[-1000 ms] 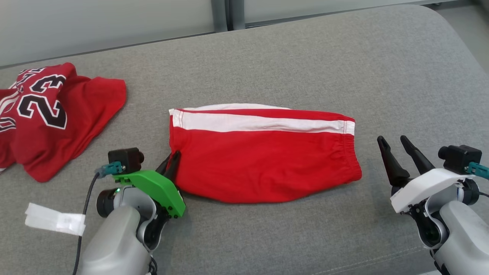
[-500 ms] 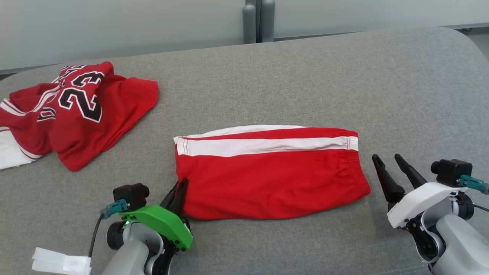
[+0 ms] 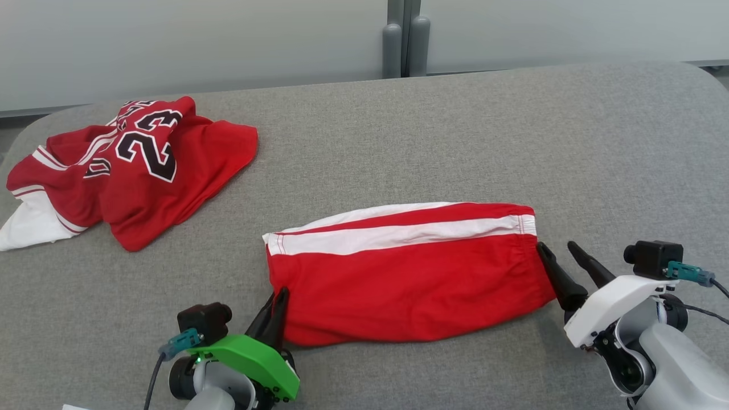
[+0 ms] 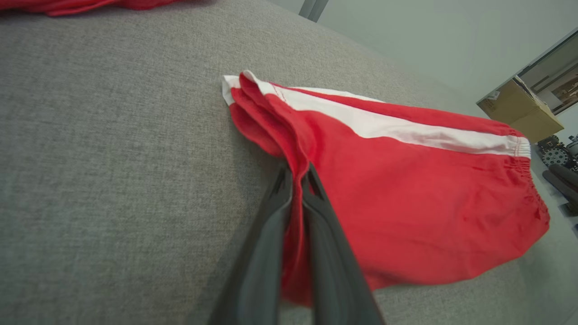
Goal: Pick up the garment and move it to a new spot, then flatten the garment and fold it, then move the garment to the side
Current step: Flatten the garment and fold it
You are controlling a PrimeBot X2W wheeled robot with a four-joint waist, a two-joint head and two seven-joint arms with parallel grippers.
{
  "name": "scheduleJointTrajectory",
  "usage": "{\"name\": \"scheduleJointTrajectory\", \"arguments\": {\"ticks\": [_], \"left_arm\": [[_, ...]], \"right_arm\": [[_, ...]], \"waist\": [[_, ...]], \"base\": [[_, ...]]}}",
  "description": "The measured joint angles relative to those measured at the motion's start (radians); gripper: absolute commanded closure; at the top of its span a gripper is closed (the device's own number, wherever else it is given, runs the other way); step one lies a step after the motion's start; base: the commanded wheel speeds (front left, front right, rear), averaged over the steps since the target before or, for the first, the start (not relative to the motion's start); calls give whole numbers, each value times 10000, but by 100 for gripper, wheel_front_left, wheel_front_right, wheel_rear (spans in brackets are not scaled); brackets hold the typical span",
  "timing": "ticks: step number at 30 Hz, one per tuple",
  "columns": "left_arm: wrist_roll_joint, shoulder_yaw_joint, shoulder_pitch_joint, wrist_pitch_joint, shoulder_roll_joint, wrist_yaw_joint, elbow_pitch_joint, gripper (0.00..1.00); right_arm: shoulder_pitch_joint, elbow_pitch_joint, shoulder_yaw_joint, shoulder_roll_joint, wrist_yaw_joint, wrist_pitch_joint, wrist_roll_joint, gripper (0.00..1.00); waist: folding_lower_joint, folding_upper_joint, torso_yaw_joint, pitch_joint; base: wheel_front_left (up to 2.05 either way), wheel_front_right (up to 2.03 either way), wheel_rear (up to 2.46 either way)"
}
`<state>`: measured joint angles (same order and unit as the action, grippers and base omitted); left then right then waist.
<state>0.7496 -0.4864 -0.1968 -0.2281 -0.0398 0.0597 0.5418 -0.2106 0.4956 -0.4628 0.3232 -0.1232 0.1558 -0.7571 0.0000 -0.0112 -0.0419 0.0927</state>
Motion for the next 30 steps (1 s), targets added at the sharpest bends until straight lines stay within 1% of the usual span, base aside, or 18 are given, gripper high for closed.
{"name": "scheduleJointTrajectory", "arguments": {"ticks": [1,2,10,16,18,21,28,29,30], "left_arm": [[0,0,0,0,0,0,0,2],[-17,6,21,-31,-6,-19,-115,0],[-349,495,173,-198,-27,-669,-1051,0],[-1047,734,231,-205,-360,-1129,-2004,0],[-1229,907,244,-207,-414,-1227,-2479,0],[-1427,970,285,-207,-401,-1231,-2982,0],[-1578,1034,668,-207,-368,-1360,-3722,0],[-1578,1108,763,-207,-366,-1407,-3835,0],[-1582,1193,852,-209,-370,-1409,-3931,0]], "right_arm": [[0,0,0,0,0,0,0,0],[10,-29,-46,-19,0,-15,-61,0],[413,25,-219,-69,0,-309,-616,0],[605,286,56,-96,-2,-336,-1174,0],[604,399,176,-132,-2,-337,-1427,0],[604,539,255,-150,-2,-351,-1613,0],[604,694,236,-184,-2,-531,-1977,0],[597,692,194,-190,-2,-602,-2050,14],[593,690,151,-198,-2,-631,-2098,36]], "waist": [[0,0,0,0],[0,0,7,-8],[0,0,74,-39],[0,0,253,34],[0,0,401,87],[0,0,576,141],[0,0,1019,238],[0,0,1072,246],[0,0,1109,252]], "base": [[0,0,0],[0,0,0],[0,0,0],[0,0,0],[0,0,0],[0,0,0],[0,0,0],[0,0,0],[0,0,0]]}}
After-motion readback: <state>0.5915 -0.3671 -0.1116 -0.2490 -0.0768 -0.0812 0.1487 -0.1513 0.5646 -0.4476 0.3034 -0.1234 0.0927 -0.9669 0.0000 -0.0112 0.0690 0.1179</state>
